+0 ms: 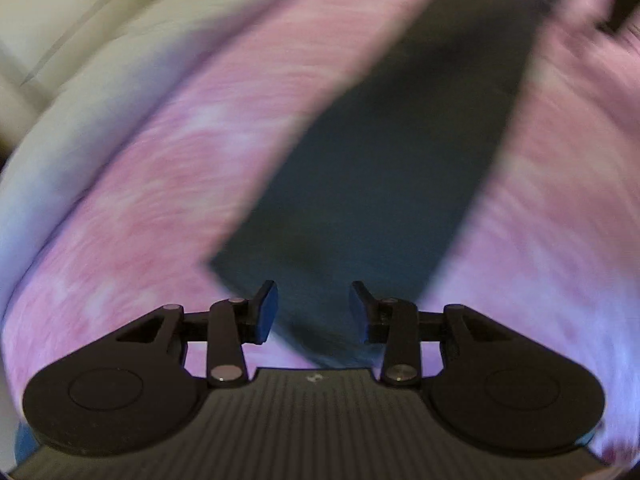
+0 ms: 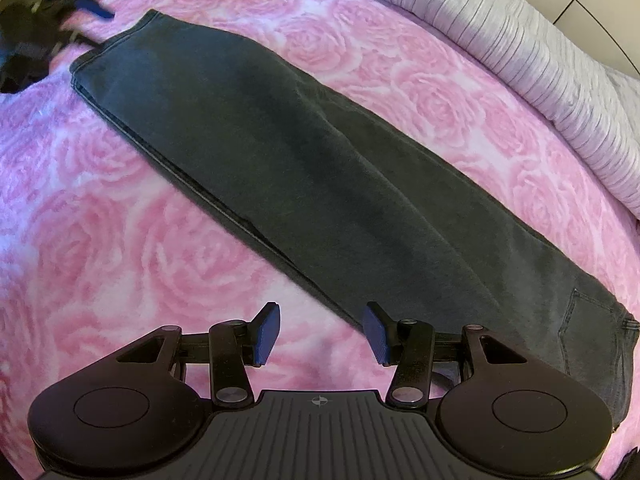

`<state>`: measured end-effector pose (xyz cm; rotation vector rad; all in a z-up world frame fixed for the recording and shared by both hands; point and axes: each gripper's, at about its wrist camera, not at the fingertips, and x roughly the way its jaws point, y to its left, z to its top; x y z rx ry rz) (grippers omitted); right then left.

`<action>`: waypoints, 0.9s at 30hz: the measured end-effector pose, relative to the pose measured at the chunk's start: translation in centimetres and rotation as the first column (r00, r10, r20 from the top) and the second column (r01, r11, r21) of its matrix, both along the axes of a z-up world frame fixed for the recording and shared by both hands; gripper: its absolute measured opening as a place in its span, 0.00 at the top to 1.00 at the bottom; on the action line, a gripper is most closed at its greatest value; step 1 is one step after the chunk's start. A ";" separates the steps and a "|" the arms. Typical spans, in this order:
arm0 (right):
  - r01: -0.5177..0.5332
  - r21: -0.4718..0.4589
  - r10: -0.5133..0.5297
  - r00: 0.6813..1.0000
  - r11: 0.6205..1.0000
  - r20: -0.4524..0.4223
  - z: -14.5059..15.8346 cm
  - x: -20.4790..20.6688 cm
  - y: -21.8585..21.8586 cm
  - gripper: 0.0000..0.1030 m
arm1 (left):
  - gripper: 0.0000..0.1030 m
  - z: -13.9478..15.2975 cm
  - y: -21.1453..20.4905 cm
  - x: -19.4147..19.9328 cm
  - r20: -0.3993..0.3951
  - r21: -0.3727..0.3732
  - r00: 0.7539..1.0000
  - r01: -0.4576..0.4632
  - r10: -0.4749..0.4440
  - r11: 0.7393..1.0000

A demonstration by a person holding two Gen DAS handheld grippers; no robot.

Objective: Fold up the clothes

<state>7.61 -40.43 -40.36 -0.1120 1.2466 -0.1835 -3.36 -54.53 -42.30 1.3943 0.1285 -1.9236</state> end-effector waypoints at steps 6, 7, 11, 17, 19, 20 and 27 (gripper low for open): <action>0.011 -0.039 -0.011 1.000 0.999 -0.014 -0.3 -1.4 -0.2 0.53 | 0.72 -4.1 1.6 -1.2 0.206 0.047 0.957 0.201 -0.206 0.979; 0.019 -0.054 -0.020 1.000 0.998 -0.020 -0.4 -1.8 -0.5 0.53 | 0.74 -4.1 1.6 -1.2 0.207 0.051 0.955 0.206 -0.212 0.977; 0.132 -0.150 -0.137 0.990 0.980 -0.028 -0.7 -4.0 -3.2 0.53 | 0.81 -3.7 0.9 -0.7 0.178 0.071 0.965 0.182 -0.192 0.981; 0.400 -0.203 -0.405 0.914 0.894 0.021 -1.3 -7.2 -8.7 0.49 | 0.86 -2.6 -0.2 -0.3 0.129 0.118 0.987 0.076 -0.091 0.990; 0.466 -0.190 -0.467 0.883 0.864 0.040 -1.6 -8.3 -9.8 0.45 | 0.85 -2.3 0.0 -0.7 0.145 0.136 0.985 0.076 -0.095 0.988; 0.490 -0.182 -0.490 0.870 0.853 0.049 -1.8 -8.8 -10.2 0.45 | 0.85 -1.8 0.2 -1.2 0.157 0.146 0.982 0.085 -0.108 0.986; 0.627 -0.063 -0.616 0.776 0.776 0.134 -2.6 -12.0 -12.0 0.43 | 0.77 3.5 1.7 -11.0 0.086 0.059 0.971 0.219 -0.224 0.974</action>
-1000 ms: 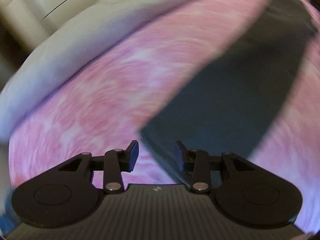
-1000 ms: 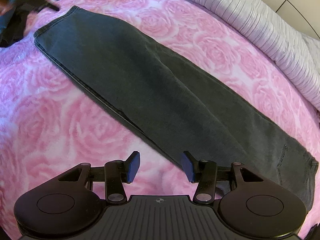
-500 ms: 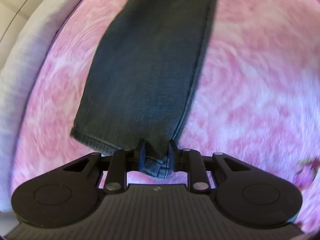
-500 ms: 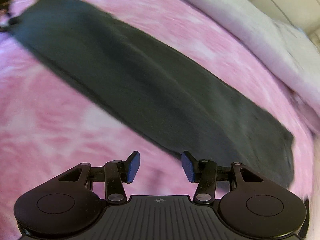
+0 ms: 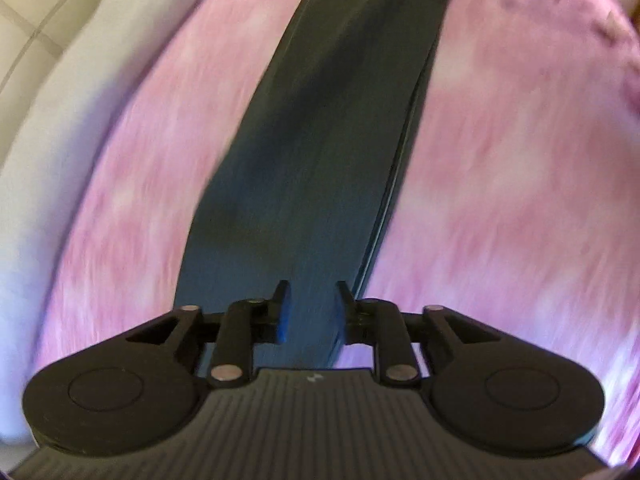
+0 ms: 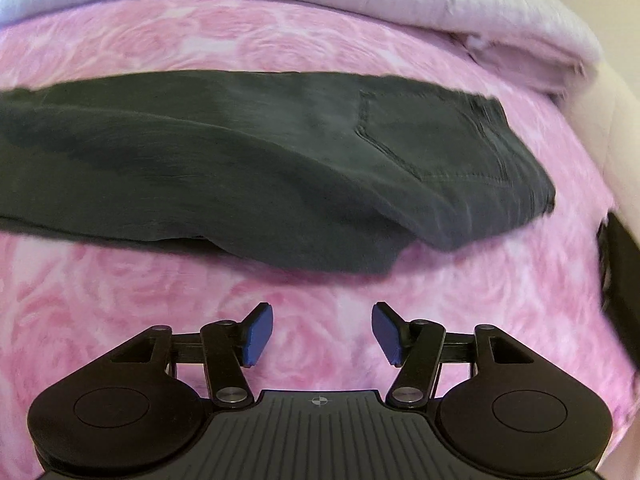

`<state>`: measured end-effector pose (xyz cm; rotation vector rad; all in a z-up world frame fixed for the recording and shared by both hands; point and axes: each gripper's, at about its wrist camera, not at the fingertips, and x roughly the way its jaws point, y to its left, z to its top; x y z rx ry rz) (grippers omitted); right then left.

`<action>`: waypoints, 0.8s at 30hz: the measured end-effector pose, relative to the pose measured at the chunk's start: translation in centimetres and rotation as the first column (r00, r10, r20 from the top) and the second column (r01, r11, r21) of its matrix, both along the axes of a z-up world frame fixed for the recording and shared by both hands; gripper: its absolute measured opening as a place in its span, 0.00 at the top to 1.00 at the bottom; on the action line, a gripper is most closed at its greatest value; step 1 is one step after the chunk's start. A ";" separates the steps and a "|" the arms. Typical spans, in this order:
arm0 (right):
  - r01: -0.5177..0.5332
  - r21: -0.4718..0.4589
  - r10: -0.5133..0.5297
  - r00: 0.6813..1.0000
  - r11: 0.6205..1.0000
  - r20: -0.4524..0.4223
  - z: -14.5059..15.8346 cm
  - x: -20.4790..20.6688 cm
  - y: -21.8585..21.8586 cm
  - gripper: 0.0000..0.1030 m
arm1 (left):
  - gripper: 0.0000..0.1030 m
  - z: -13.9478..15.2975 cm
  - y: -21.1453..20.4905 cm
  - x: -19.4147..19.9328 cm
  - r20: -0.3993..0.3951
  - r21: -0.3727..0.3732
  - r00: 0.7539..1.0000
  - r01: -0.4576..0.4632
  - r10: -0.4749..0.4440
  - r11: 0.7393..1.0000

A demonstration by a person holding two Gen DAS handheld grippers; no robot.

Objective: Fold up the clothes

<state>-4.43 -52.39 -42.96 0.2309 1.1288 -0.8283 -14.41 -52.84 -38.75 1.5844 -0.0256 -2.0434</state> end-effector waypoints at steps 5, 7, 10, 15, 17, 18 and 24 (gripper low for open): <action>0.056 0.034 -0.060 0.993 0.998 0.102 0.8 -2.8 -1.0 0.43 | 0.62 -0.9 1.2 -14.1 -0.099 -0.096 0.965 0.233 -0.242 0.968; 0.077 0.034 -0.081 0.989 0.996 0.123 1.0 -4.2 -1.3 0.43 | 0.60 -2.3 2.5 -19.5 -0.102 -0.139 0.931 0.336 -0.351 0.931; 0.104 0.026 -0.107 0.984 0.994 0.140 1.5 -6.5 -1.8 0.43 | 0.59 -4.9 3.0 -26.4 -0.091 -0.166 0.884 0.440 -0.458 0.882; 0.116 0.015 -0.116 0.978 0.993 0.170 2.0 -9.9 -1.9 0.43 | 0.59 -6.7 1.3 -32.0 -0.119 -0.122 0.839 0.519 -0.531 0.846; 0.128 0.010 -0.128 0.975 0.992 0.181 2.2 -10.9 -1.9 0.43 | 0.58 -4.7 -1.0 -31.9 -0.257 -0.055 0.853 0.455 -0.453 0.889; 0.139 0.008 -0.138 0.972 0.990 0.189 2.4 -11.3 -1.9 0.43 | 0.58 -3.8 -2.4 -31.5 -0.303 -0.037 0.865 0.409 -0.401 0.912; 0.134 0.010 -0.132 0.963 0.991 0.234 3.2 -10.8 -1.9 0.43 | 0.58 -1.5 -12.9 -27.6 -0.302 0.019 0.944 0.143 -0.131 0.990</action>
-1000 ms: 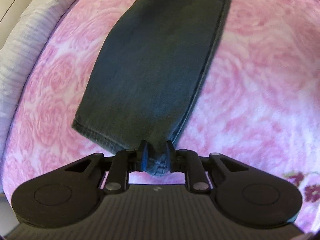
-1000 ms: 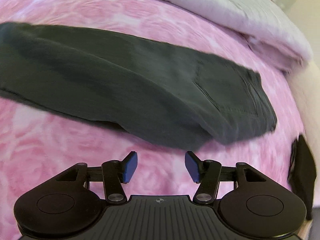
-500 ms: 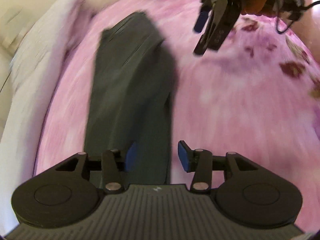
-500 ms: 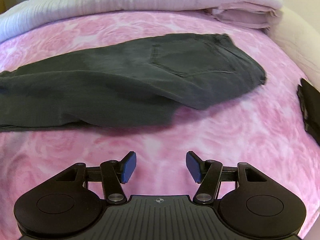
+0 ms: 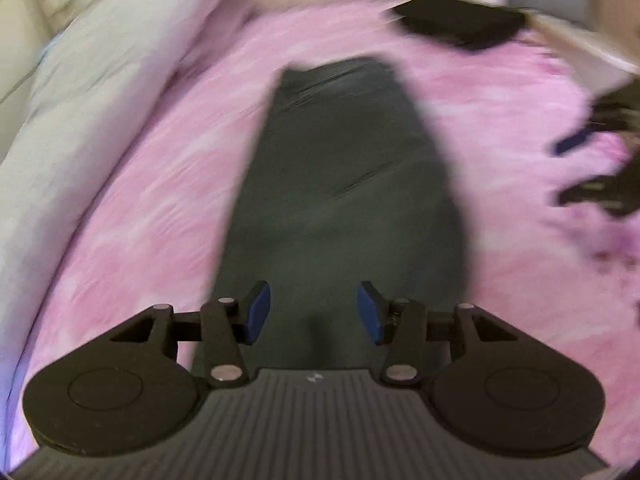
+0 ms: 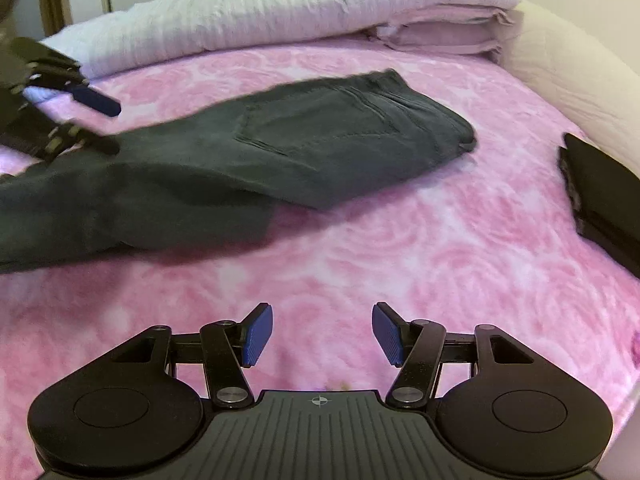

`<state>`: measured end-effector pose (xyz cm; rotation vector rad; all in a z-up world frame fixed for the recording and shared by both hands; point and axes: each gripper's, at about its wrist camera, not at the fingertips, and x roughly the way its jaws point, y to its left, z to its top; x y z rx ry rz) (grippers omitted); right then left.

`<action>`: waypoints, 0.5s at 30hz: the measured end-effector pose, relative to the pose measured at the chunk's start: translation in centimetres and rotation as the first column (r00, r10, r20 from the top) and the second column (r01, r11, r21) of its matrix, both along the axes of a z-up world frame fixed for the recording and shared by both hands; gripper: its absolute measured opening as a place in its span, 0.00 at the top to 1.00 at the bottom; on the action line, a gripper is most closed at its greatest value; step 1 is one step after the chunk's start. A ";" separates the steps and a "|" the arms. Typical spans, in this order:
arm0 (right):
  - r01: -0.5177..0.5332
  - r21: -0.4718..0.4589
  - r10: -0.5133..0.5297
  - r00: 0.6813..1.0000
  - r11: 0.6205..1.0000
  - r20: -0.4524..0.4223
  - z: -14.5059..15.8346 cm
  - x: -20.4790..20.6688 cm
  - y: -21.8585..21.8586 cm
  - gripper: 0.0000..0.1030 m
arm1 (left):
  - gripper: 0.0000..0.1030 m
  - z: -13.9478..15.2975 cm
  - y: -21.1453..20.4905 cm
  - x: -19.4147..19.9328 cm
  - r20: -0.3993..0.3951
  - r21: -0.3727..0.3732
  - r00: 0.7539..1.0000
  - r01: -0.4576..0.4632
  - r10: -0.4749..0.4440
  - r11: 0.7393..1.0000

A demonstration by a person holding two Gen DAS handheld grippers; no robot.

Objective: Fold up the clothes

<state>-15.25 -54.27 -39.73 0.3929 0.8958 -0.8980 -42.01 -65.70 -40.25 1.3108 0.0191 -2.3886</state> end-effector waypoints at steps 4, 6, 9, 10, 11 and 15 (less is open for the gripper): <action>-0.173 -0.026 0.175 0.983 0.985 0.063 1.3 4.3 -0.3 0.43 | 0.60 -1.6 -6.4 2.7 0.085 0.117 0.986 -0.153 0.143 0.981; -0.312 -0.042 0.314 0.945 0.949 0.087 2.0 7.2 -1.3 0.43 | 0.63 -2.6 -8.5 3.8 0.119 0.223 0.978 -0.194 0.171 0.955; -0.533 -0.045 0.535 0.844 0.845 0.045 2.3 12.1 -3.5 0.43 | 0.64 -4.3 -9.6 5.1 0.187 0.295 0.968 -0.218 0.167 0.930; -0.596 -0.039 0.596 0.802 0.802 0.017 2.2 13.7 -4.6 0.43 | 0.64 -4.9 -9.8 5.4 0.200 0.297 0.967 -0.216 0.160 0.930; -0.645 -0.027 0.645 0.764 0.764 -0.012 1.9 15.2 -5.7 0.43 | 0.64 -5.4 -10.0 5.6 0.212 0.299 0.965 -0.213 0.153 0.930; -0.793 0.018 0.789 0.603 0.609 -0.121 0.0 20.1 -10.3 0.43 | 0.88 -5.9 -10.0 7.1 0.163 0.354 0.971 -0.224 0.175 0.908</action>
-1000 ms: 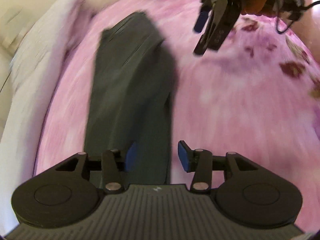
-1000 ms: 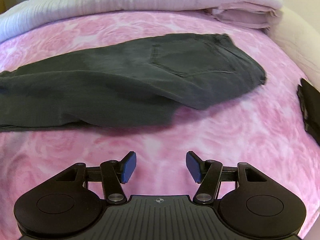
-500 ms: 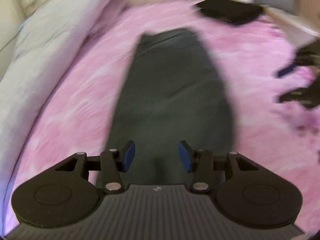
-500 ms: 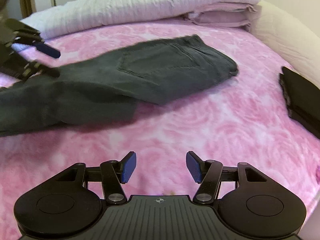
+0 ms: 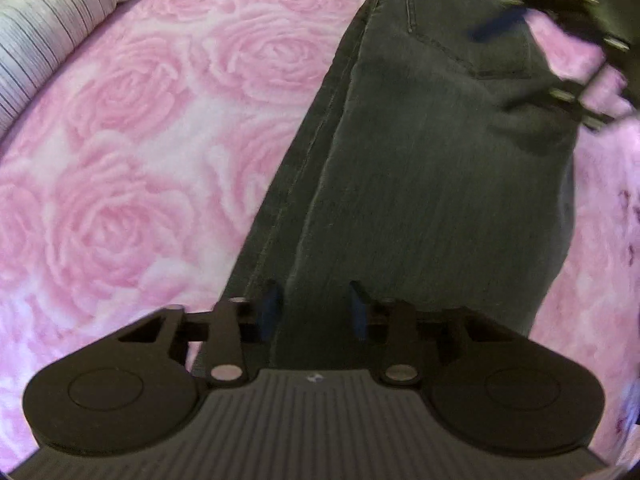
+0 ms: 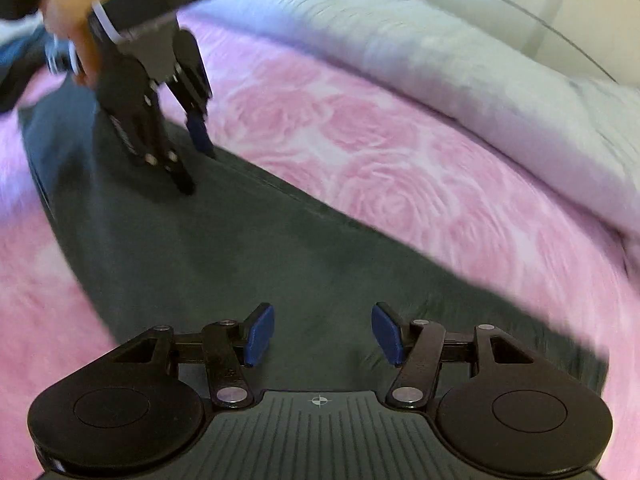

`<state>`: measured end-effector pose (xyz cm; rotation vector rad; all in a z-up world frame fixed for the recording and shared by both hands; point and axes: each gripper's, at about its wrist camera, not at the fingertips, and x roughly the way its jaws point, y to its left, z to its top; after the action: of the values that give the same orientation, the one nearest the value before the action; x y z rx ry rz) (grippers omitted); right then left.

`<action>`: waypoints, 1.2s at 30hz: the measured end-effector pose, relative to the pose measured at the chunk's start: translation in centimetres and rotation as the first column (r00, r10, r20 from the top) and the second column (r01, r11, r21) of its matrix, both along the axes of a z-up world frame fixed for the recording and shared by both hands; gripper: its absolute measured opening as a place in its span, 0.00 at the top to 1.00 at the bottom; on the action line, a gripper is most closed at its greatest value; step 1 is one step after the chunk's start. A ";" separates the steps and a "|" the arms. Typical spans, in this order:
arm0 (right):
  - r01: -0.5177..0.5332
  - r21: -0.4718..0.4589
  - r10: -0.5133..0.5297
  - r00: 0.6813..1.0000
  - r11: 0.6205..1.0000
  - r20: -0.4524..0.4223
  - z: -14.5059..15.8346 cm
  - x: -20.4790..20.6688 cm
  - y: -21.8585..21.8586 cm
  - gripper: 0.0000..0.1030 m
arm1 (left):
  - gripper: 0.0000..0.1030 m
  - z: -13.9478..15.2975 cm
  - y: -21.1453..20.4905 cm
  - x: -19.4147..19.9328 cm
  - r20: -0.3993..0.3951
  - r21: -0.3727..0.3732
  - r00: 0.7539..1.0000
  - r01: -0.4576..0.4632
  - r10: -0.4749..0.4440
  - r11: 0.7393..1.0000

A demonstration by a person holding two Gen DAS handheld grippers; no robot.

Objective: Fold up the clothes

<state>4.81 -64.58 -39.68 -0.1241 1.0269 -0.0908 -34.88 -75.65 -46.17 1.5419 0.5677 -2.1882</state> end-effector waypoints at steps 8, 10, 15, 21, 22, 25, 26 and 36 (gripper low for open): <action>0.017 -0.005 -0.017 1.000 1.000 -0.003 -1.1 3.8 -6.2 0.43 | 0.97 2.4 -2.0 2.1 -0.111 -0.065 0.989 -0.102 0.095 0.993; 0.087 0.020 -0.087 0.996 0.996 0.020 -1.0 3.3 -6.4 0.43 | 0.97 1.5 -2.6 1.8 -0.085 -0.074 0.993 -0.085 0.078 0.994; 0.214 0.093 -0.217 0.976 0.972 0.026 -1.3 1.0 -5.4 0.43 | 0.96 0.2 -4.1 2.2 -0.070 -0.040 0.992 -0.104 0.101 0.994; 0.246 0.104 -0.244 0.969 0.964 -0.027 -3.3 2.2 -6.9 0.43 | 0.97 0.4 -3.3 1.6 -0.032 -0.077 0.997 -0.066 0.064 0.995; 0.256 0.109 -0.253 0.967 0.961 -0.036 -3.9 2.7 -7.4 0.43 | 0.97 0.4 -3.1 1.5 -0.030 -0.086 0.997 -0.067 0.065 0.994; 0.295 0.071 -0.292 0.955 0.953 -0.051 -5.9 3.9 -9.0 0.44 | 0.97 0.1 -3.3 1.6 -0.037 -0.087 0.994 -0.102 0.099 0.991; 0.307 0.074 -0.305 0.952 0.949 -0.034 -6.2 4.0 -9.6 0.44 | 0.97 0.1 -3.2 1.6 -0.038 -0.090 0.994 -0.110 0.107 0.990; 0.402 0.093 -0.402 0.915 0.911 -0.016 -5.7 2.4 -10.9 0.44 | 0.98 1.8 -2.3 1.1 -0.031 -0.111 0.993 -0.115 0.112 0.987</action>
<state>7.20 -75.47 -45.34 0.1775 1.0393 -0.4175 -33.80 -77.92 -44.38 1.3929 0.5174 -2.1182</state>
